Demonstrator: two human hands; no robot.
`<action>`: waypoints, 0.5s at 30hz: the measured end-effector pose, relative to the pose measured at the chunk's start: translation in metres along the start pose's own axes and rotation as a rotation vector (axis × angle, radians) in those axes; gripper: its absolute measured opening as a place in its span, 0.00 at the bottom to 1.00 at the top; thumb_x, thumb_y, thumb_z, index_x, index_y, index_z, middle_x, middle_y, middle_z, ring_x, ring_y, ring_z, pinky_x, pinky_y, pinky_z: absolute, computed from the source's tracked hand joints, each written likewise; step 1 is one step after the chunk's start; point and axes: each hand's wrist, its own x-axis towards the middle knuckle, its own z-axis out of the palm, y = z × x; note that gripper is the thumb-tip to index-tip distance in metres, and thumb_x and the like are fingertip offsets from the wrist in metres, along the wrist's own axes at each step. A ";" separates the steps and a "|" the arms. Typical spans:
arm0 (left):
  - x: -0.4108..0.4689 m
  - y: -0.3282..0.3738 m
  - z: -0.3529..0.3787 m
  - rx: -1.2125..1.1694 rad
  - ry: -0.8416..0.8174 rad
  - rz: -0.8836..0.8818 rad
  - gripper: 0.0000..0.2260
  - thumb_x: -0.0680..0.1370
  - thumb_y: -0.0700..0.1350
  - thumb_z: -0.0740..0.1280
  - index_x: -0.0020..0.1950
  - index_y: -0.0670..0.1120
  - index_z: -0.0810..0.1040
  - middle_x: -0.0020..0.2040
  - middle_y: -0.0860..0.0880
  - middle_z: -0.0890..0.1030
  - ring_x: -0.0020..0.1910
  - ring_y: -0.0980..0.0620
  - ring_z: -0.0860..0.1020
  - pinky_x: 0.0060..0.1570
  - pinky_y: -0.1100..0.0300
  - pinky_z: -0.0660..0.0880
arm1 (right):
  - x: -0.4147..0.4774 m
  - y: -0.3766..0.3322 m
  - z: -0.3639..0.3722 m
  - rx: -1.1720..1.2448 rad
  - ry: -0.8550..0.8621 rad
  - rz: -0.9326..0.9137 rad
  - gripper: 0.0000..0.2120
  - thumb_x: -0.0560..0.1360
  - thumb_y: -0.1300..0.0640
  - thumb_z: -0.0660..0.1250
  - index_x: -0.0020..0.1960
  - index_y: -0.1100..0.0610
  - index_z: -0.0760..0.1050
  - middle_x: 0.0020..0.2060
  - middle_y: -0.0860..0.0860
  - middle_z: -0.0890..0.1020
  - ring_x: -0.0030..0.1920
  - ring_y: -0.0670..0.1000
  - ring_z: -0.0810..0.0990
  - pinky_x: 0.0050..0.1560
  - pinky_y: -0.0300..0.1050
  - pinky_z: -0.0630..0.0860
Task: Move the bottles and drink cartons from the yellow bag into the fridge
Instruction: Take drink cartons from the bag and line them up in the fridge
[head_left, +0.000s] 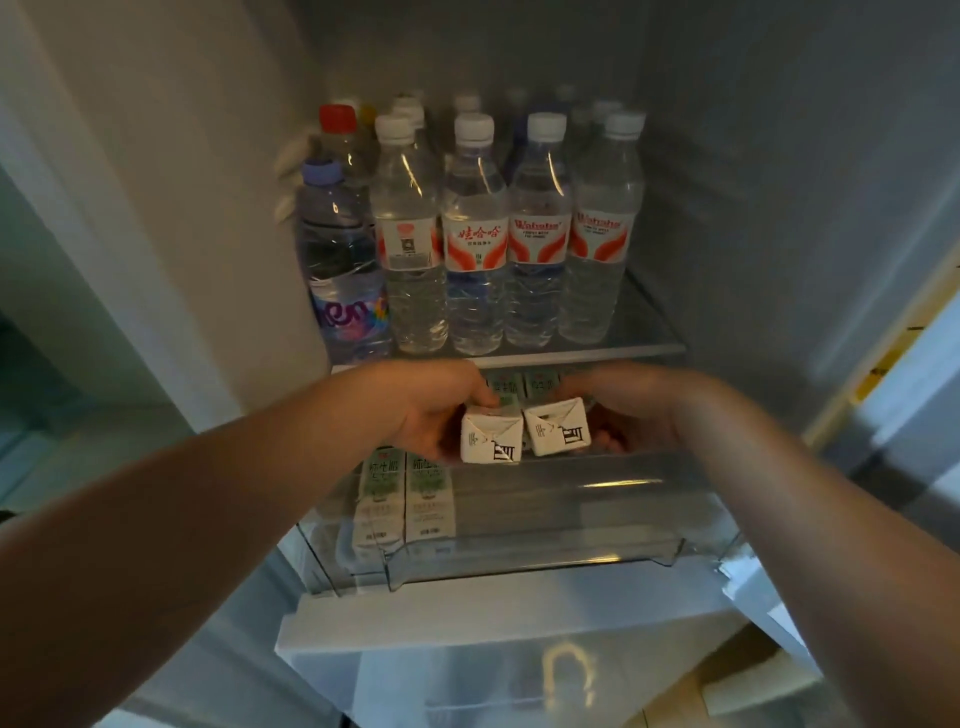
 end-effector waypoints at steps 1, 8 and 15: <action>0.005 0.000 -0.001 0.091 0.002 -0.026 0.14 0.82 0.49 0.60 0.63 0.44 0.76 0.49 0.46 0.85 0.48 0.51 0.80 0.42 0.60 0.72 | 0.003 0.002 -0.003 -0.022 -0.032 0.019 0.14 0.80 0.51 0.60 0.55 0.59 0.80 0.35 0.53 0.80 0.26 0.45 0.66 0.30 0.37 0.60; 0.031 -0.007 0.011 0.274 -0.030 -0.082 0.10 0.81 0.45 0.62 0.60 0.43 0.75 0.49 0.44 0.83 0.56 0.45 0.79 0.58 0.57 0.72 | 0.022 0.009 -0.013 -0.179 -0.154 0.181 0.18 0.79 0.57 0.65 0.67 0.62 0.72 0.52 0.60 0.82 0.44 0.53 0.77 0.40 0.41 0.71; 0.041 -0.006 0.021 0.293 -0.006 -0.105 0.06 0.82 0.39 0.61 0.58 0.42 0.73 0.52 0.42 0.81 0.52 0.45 0.80 0.51 0.56 0.77 | 0.039 0.006 -0.011 -0.399 -0.260 0.316 0.22 0.77 0.59 0.69 0.69 0.63 0.72 0.60 0.61 0.80 0.51 0.56 0.79 0.52 0.46 0.77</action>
